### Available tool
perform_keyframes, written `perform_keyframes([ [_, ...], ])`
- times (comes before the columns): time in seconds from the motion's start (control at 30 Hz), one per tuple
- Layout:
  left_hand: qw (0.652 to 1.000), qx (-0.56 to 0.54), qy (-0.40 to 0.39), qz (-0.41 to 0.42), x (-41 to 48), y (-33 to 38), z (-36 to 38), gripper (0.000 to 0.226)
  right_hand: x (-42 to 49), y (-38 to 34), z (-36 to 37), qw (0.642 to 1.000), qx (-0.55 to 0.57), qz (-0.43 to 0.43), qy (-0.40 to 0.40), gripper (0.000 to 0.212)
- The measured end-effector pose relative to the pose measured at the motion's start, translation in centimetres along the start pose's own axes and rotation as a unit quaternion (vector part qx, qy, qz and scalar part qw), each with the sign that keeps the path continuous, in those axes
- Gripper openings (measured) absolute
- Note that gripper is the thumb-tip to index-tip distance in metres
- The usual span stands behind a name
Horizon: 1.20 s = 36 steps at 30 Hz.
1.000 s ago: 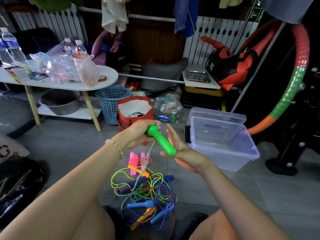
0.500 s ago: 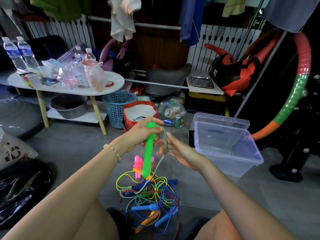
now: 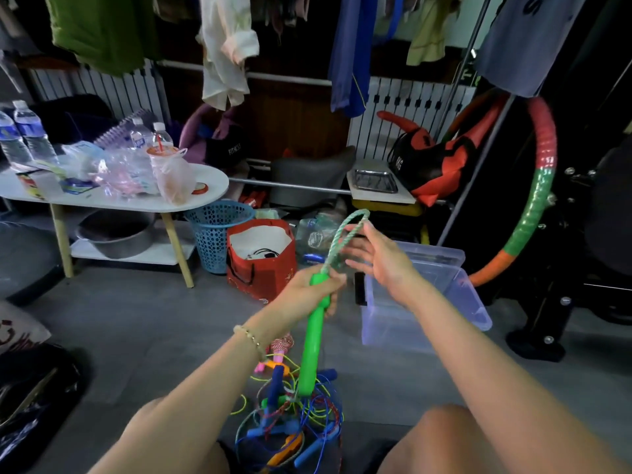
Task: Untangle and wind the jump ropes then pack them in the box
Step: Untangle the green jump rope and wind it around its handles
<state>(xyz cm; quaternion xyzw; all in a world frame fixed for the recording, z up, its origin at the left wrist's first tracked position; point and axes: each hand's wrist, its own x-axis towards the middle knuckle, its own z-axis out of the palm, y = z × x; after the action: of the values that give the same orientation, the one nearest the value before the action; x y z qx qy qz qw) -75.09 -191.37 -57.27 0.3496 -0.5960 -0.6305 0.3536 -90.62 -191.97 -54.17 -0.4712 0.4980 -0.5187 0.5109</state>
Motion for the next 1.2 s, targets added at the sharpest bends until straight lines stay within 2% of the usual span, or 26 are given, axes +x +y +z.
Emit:
perform_keyframes([
  [0.07, 0.991, -0.132, 0.002, -0.004, 0.5, 2.0, -0.6, 0.015, -1.3, 2.4, -1.2, 0.995, 0.039, 0.056, -0.075, 0.045],
  [0.13, 0.982, -0.189, -0.023, -0.022, 0.7, 3.5, -1.0, 0.018, -3.0, 5.7, -0.6, 0.982, -0.001, 0.081, -0.172, 0.065],
  [0.17, 0.98, -0.195, -0.033, -0.031, 0.7, 4.1, -0.9, 0.019, -3.8, 7.0, 0.1, 0.974, -0.033, 0.082, -0.208, 0.061],
  [0.23, 0.982, -0.181, -0.037, -0.048, 0.8, 4.6, -0.8, 0.018, -5.1, 8.1, 1.8, 0.964, -0.106, 0.073, -0.231, 0.035],
  [0.3, 0.988, -0.143, -0.023, -0.057, 0.8, 4.1, -1.6, 0.014, -5.3, 8.0, 2.1, 0.968, -0.143, 0.05, -0.198, 0.017],
  [0.4, 0.996, -0.008, 0.005, -0.092, 0.6, 1.6, -3.7, 0.007, -4.7, 6.4, 1.2, 0.991, -0.089, 0.029, -0.099, 0.023],
  [0.5, 0.985, 0.116, -0.051, -0.115, -0.9, -2.4, -3.3, 0.021, -3.9, 4.5, 0.9, 0.997, -0.042, -0.002, -0.061, 0.025],
  [0.57, 0.987, 0.11, -0.088, -0.079, -1.9, -4.0, -1.8, 0.011, -3.5, 3.3, 1.2, 0.998, -0.03, -0.011, -0.062, 0.025],
  [0.6, 0.99, 0.103, -0.08, -0.055, -2.2, -4.3, -1.1, 0.005, -3.2, 3.0, 1.2, 0.998, -0.025, -0.015, -0.057, 0.025],
  [0.77, 0.998, 0.05, 0.036, 0.017, -1.6, -1.9, -0.9, 0.016, -3.2, 4.2, 0.3, 1.0, -0.006, -0.004, -0.016, 0.019],
  [0.83, 0.998, 0.027, 0.033, 0.038, -1.2, -0.1, -0.8, 0.018, -3.9, 6.1, 0.4, 0.997, -0.024, 0.031, -0.069, 0.024],
  [0.9, 0.998, -0.005, 0.036, 0.049, -0.6, 1.7, -0.5, 0.016, -4.9, 7.2, 1.2, 0.984, -0.089, 0.053, -0.144, 0.027],
  [0.97, 0.996, -0.039, 0.046, 0.065, 0.2, 3.2, -0.7, 0.009, -5.3, 7.1, 1.7, 0.978, -0.128, 0.04, -0.159, 0.023],
  [1.03, 0.996, -0.038, 0.048, 0.067, 0.8, 3.9, -1.6, 0.018, -5.1, 6.0, 1.6, 0.984, -0.129, 0.019, -0.122, 0.019],
  [1.1, 0.999, 0.015, 0.039, 0.035, 0.8, 3.3, -2.5, 0.027, -4.5, 4.5, 1.1, 0.994, -0.088, 0.002, -0.072, 0.022],
  [1.2, 0.995, 0.098, -0.011, -0.033, -0.5, 0.3, -2.0, 0.022, -3.5, 2.1, 0.7, 0.999, -0.023, -0.028, -0.008, 0.021],
])
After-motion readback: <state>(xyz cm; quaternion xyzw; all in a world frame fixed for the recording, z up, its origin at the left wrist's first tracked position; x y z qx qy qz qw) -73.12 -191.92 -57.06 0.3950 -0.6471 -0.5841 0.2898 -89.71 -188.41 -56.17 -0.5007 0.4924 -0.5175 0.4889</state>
